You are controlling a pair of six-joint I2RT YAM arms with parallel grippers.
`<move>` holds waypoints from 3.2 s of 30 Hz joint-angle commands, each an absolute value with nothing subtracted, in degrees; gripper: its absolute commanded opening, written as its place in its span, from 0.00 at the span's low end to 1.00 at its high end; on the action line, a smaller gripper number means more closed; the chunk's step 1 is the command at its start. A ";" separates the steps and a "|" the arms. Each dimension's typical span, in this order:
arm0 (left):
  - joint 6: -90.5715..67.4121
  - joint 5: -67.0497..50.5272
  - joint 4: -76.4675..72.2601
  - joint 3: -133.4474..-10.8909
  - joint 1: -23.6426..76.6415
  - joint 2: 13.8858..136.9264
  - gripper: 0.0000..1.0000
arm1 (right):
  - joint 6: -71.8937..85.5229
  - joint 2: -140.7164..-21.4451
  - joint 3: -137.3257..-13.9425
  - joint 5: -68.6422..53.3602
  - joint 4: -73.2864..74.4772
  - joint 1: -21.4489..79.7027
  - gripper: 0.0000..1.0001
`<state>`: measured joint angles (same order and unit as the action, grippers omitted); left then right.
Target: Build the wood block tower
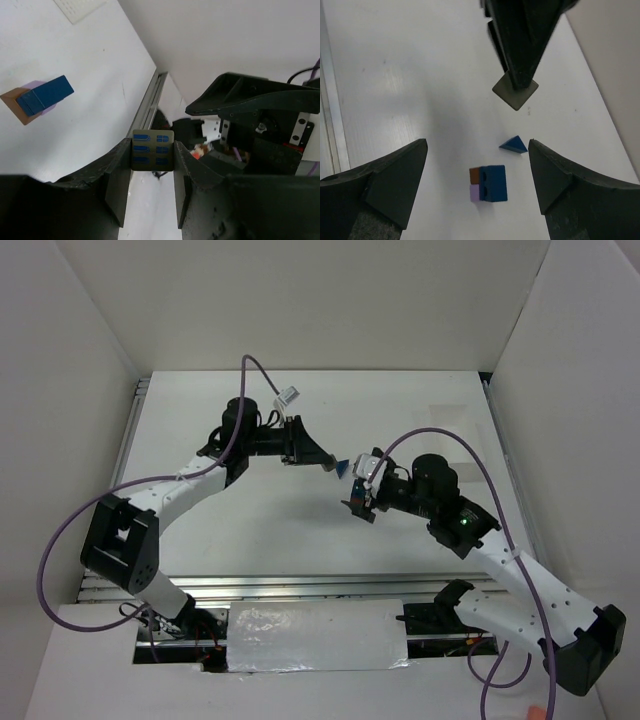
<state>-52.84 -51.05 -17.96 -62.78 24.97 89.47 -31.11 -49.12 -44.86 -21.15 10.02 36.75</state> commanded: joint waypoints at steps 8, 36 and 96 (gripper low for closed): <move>-35.78 -65.30 -0.71 -67.76 26.98 92.46 0.24 | -61.95 -57.56 -60.81 -32.08 32.25 36.91 0.90; -44.38 -69.70 -16.96 -62.05 27.60 92.73 0.24 | -66.36 -67.15 -61.35 -41.04 29.45 36.39 0.66; -32.34 0.79 9.42 -45.19 18.37 39.54 0.99 | -41.38 -78.57 -66.62 -41.37 23.54 16.88 0.00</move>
<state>-33.10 -2.24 11.73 -47.00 18.46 38.57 -38.50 -75.70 -65.12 -35.57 17.39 18.33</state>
